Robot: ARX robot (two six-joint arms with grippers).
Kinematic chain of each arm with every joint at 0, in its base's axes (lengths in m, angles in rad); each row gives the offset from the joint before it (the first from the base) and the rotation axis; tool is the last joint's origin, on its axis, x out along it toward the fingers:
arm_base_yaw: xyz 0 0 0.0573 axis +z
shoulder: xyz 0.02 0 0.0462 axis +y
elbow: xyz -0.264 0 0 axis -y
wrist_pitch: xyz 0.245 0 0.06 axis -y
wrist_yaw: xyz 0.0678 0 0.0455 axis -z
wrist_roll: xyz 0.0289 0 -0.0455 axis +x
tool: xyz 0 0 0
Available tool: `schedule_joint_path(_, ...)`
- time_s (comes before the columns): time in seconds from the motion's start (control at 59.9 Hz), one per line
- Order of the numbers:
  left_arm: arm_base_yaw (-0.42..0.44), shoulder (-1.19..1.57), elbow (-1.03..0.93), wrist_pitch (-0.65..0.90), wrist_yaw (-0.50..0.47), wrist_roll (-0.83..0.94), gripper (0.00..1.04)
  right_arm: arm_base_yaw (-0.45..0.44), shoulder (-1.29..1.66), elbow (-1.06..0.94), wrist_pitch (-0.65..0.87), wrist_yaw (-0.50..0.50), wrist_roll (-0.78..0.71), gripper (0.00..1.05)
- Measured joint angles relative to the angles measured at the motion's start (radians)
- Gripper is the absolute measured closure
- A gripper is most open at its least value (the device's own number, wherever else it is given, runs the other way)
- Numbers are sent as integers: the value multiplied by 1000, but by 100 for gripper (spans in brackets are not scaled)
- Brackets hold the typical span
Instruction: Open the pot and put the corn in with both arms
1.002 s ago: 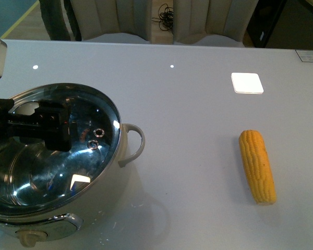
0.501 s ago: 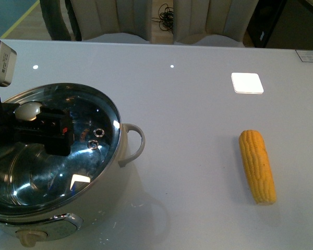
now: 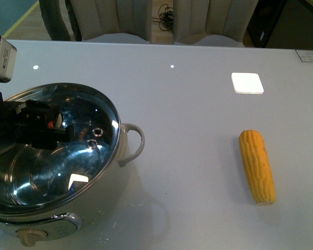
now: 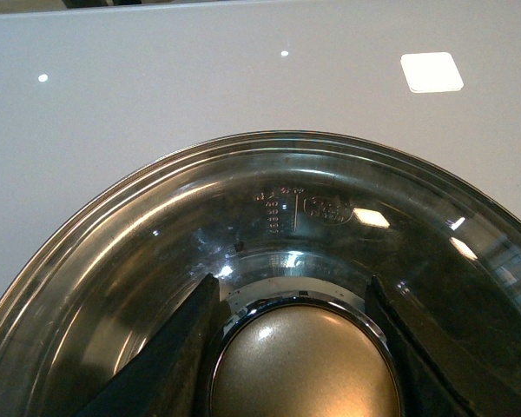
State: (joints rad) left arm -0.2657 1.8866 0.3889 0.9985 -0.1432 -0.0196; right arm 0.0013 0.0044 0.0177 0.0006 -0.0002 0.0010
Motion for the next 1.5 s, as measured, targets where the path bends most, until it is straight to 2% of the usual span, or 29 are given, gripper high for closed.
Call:
schedule_joint_path(0.618,3,-200,34,-182,-14,39,61,0,0,0,0,0,0,9)
schedule_joint_path(0.918,72,-296,47,-252,23,39,61,0,0,0,0,0,0,9)
schedule_joint_path(1.118,220,-347,46,-261,95,71,61,0,0,0,0,0,0,9)
schedule_joint_path(1.319,423,-357,34,-254,177,101,61,0,0,0,0,0,0,9)
schedule_joint_path(1.386,535,-347,33,-232,225,122,61,0,0,0,0,0,0,9)
schedule_joint_path(1.502,645,-307,36,-206,274,142,61,0,0,0,0,0,0,9)
